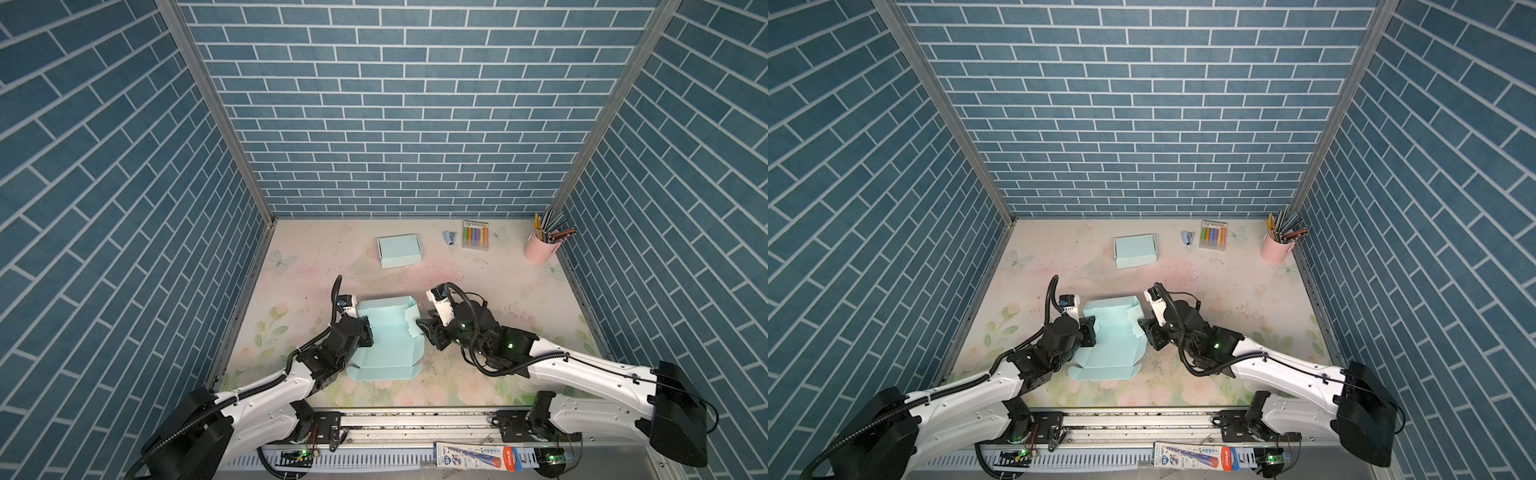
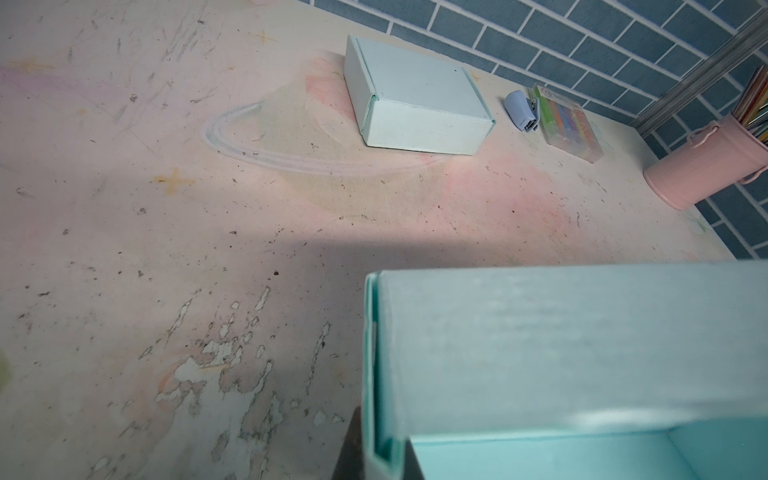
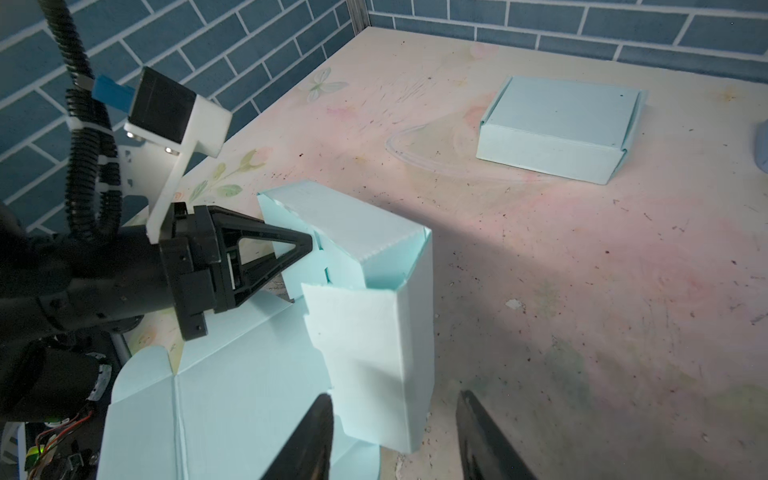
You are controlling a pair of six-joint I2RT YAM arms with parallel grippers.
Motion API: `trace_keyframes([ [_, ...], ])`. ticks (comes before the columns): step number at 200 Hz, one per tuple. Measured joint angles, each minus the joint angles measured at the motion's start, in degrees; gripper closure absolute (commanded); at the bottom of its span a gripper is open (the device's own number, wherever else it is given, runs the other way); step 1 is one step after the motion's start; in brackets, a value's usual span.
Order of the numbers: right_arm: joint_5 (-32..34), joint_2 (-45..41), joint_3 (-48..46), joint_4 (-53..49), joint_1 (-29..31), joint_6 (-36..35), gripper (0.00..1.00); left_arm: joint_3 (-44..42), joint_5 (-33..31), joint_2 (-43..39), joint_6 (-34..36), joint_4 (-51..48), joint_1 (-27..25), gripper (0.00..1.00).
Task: Fold the paper box
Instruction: 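Reach the right gripper across to the box's far end while the left holds the wall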
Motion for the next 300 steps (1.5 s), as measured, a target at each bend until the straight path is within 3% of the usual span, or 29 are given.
trace_keyframes([
  [79,0.5,7.2,3.7,1.2,-0.1,-1.0,0.71,0.1,0.3,0.3,0.5,0.0,0.0,1.0],
  [112,1.9,9.1,5.2,1.0,-0.1,-0.9,0.71,0.2,0.3,0.4,0.5,-0.1,0.0,1.0],
  [150,4.9,13.1,9.4,-1.5,0.0,0.3,0.65,0.9,-0.2,0.8,0.4,-0.3,0.0,1.0],
  [165,7.6,14.9,11.7,-3.7,0.6,0.8,0.65,1.0,-0.5,1.1,-0.1,-0.3,0.0,1.0],
  [216,18.8,19.0,17.3,-10.3,4.1,1.4,0.81,2.1,-2.1,2.2,-2.2,-0.7,-0.9,1.0],
  [272,34.6,26.8,23.6,-17.4,6.3,2.7,0.81,5.1,-6.2,5.2,-5.9,-1.7,-4.7,1.0],
  [300,39.5,27.6,23.6,-18.6,6.4,2.7,0.88,6.6,-6.3,6.4,-6.7,-1.7,-5.8,1.0],
])
